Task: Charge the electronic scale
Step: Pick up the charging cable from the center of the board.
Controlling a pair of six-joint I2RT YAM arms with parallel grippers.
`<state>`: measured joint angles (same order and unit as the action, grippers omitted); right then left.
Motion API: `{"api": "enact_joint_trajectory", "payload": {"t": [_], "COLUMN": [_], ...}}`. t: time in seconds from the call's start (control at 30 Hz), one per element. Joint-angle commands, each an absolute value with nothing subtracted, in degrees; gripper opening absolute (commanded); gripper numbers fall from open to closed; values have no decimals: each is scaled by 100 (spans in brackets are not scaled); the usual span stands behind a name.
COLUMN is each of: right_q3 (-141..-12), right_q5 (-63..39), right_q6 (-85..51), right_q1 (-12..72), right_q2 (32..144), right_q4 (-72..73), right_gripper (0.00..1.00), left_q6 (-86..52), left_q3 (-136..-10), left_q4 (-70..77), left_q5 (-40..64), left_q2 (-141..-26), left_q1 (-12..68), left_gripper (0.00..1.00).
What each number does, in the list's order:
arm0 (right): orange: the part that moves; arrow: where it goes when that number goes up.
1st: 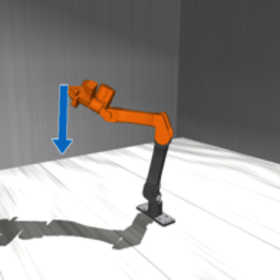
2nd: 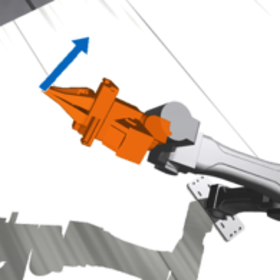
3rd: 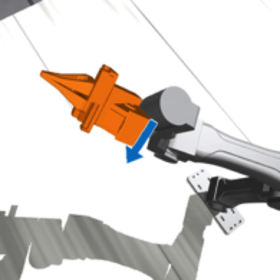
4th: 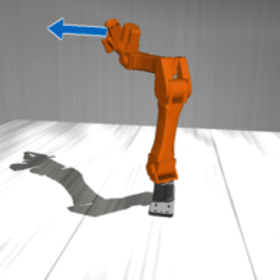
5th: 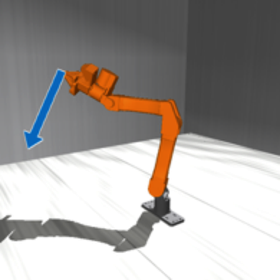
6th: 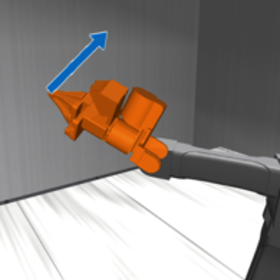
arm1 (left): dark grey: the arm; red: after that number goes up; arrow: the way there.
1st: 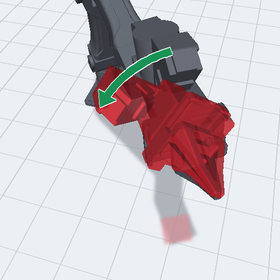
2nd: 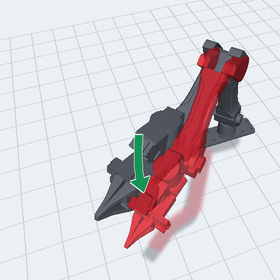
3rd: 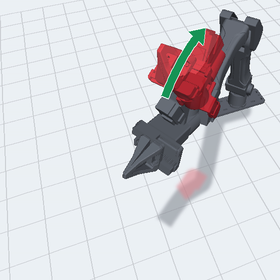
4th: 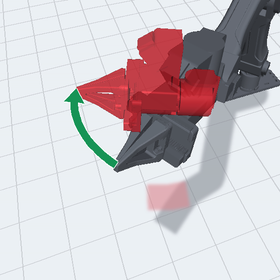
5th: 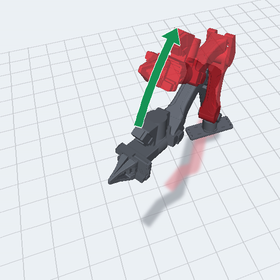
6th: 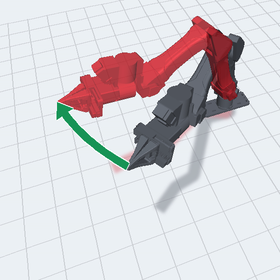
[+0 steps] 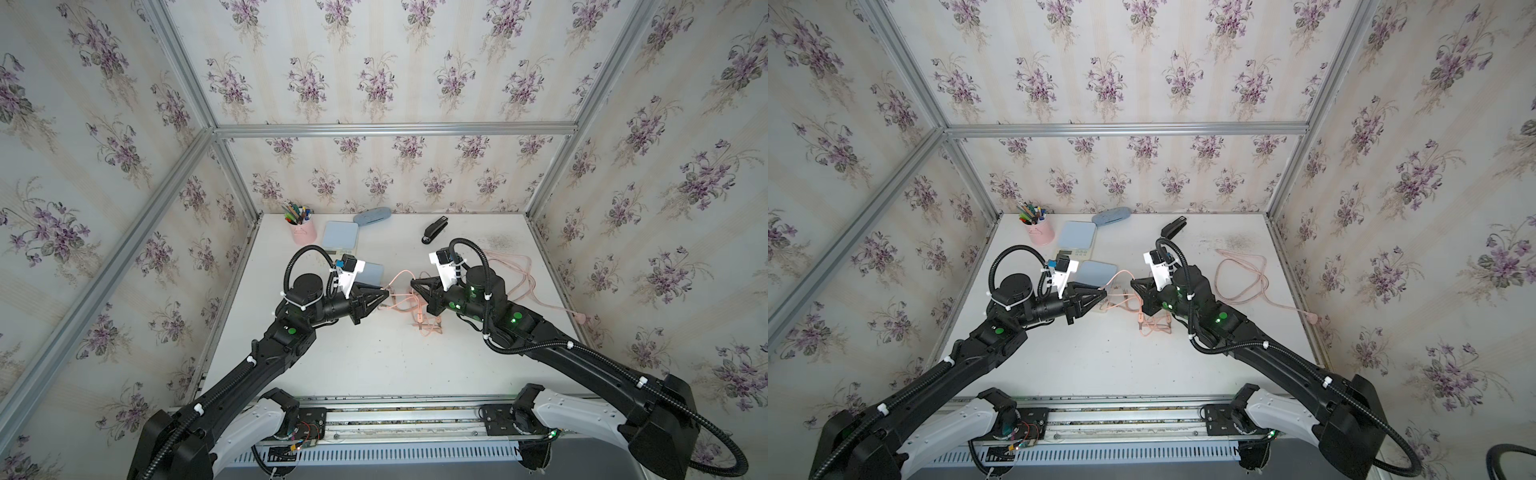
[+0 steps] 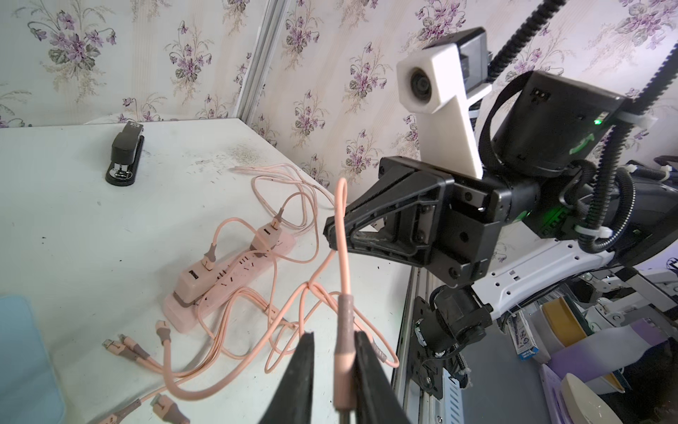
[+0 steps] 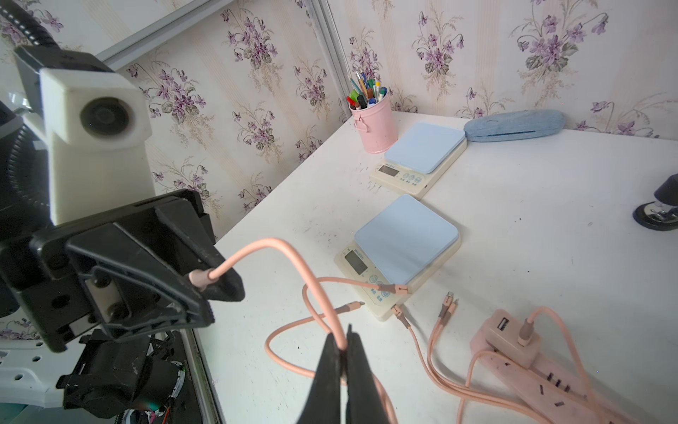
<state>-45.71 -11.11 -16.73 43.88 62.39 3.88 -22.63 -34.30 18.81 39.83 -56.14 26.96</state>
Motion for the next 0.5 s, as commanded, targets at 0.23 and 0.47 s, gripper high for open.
{"api": "enact_joint_trajectory", "payload": {"t": [0.23,0.47], "right_q3": [-4577,-5257], "right_q5": [-1316,-1294], "right_q6": [-1230,710], "right_q1": [4294,4254], "right_q2": [6309,6170], "right_q4": [127,-1370], "right_gripper": [0,55], "left_q6": [-2021,-272], "left_q3": [-3863,-5157], "left_q4": [1335,-1895], "left_q5": [4449,4738], "left_q2": [-5677,-5989], "left_q1": [2584,2045], "left_gripper": [0,0]}}
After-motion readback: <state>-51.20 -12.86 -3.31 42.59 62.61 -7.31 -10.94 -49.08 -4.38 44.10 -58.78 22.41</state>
